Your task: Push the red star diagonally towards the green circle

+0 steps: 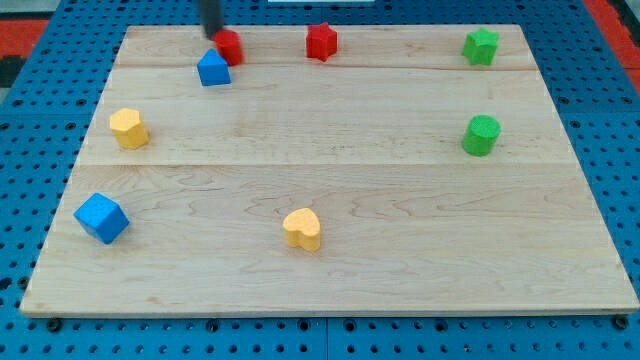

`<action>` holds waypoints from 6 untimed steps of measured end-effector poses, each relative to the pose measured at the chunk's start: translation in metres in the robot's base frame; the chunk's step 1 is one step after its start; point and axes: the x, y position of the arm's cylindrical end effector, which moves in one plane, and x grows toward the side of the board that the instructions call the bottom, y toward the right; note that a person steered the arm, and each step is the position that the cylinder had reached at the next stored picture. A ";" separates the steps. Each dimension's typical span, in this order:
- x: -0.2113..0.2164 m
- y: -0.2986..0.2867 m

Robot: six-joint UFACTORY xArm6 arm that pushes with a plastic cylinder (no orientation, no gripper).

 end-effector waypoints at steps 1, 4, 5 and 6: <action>0.000 0.091; 0.086 0.157; 0.120 0.103; 0.086 -0.003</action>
